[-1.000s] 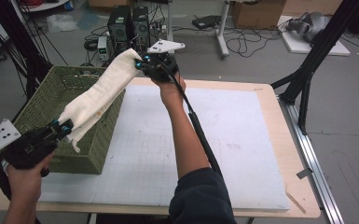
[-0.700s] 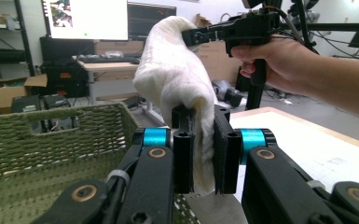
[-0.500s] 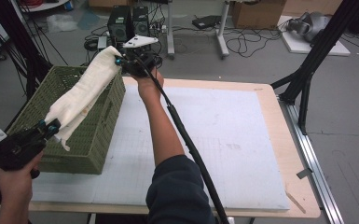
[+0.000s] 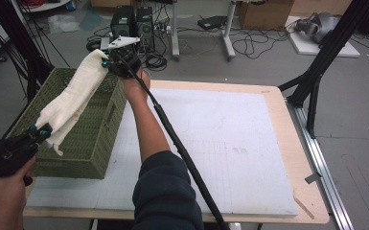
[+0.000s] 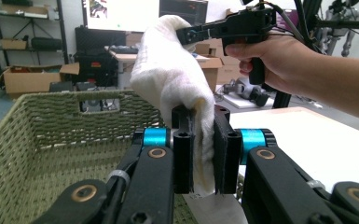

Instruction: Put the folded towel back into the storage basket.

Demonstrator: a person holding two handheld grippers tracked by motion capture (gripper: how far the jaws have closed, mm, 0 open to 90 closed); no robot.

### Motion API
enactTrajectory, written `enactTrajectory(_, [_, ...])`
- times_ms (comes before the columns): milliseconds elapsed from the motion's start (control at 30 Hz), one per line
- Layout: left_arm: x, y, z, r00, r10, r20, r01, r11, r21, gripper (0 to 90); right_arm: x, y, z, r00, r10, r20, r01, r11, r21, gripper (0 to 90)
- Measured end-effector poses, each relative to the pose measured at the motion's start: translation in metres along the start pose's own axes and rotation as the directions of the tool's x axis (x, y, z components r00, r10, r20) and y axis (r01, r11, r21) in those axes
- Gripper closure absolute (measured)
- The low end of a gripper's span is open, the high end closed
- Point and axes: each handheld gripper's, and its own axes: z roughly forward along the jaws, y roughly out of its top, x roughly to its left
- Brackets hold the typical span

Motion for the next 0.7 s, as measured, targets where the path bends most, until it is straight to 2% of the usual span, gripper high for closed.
enactTrajectory(133, [0.003, -0.002, -0.001, 0.9998, -0.015, -0.01, 0.015, 0.9998, 0.011, 79.6, 0.008, 0.0, 0.018, 1.0, 0.001, -0.002, 0.0, 1.0, 0.023, 82.3])
enactTrajectory(233, [0.005, -0.005, -0.002, 0.9988, -0.035, -0.035, 0.036, 0.9991, 0.021, 77.9, 0.012, 0.0, 0.027, 1.0, -0.002, -0.004, 0.002, 0.999, 0.035, 82.3])
enactTrajectory(333, [0.009, -0.007, -0.003, 0.9952, -0.077, -0.059, 0.079, 0.9964, 0.029, 69.2, 0.016, -0.001, 0.04, 1.0, -0.002, -0.006, 0.003, 0.998, 0.056, 81.9])
enactTrajectory(367, [0.011, -0.007, -0.004, 0.9926, -0.101, -0.067, 0.103, 0.9944, 0.024, 63.9, 0.017, -0.002, 0.044, 1.0, -0.001, -0.006, 0.001, 0.997, 0.071, 79.0])
enactTrajectory(400, [0.012, -0.007, -0.005, 0.9889, -0.124, -0.083, 0.125, 0.9922, 0.006, 48.2, 0.02, -0.005, 0.052, 0.9986, 0.011, 0.051, -0.016, 0.995, 0.095, 52.0])
enactTrajectory(433, [0.014, -0.006, -0.007, 0.9842, -0.147, -0.1, 0.146, 0.9892, -0.015, 48.2, 0.02, -0.005, 0.052, 0.9986, 0.011, 0.051, -0.016, 0.995, 0.095, 52.0])
enactTrajectory(467, [0.015, -0.005, -0.009, 0.9817, -0.161, -0.102, 0.158, 0.9869, -0.032, 43.9, 0.02, -0.007, 0.052, 0.9971, 0.039, 0.065, -0.045, 0.995, 0.094, 50.3])
enactTrajectory(567, [0.017, -0.004, -0.012, 0.9806, -0.155, -0.12, 0.149, 0.9872, -0.056, 40.5, 0.019, -0.008, 0.049, 0.9979, 0.031, 0.057, -0.036, 0.995, 0.093, 49.3])
enactTrajectory(667, [0.018, -0.004, -0.011, 0.9811, -0.163, -0.104, 0.158, 0.9857, -0.059, 38.1, 0.017, -0.01, 0.038, 0.998, 0.04, 0.049, -0.044, 0.996, 0.077, 46.9])
enactTrajectory(700, [0.017, -0.005, -0.01, 0.9831, -0.154, -0.098, 0.15, 0.9874, -0.05, 37.3, 0.017, -0.011, 0.034, 0.9981, 0.044, 0.044, -0.047, 0.996, 0.075, 45.4])
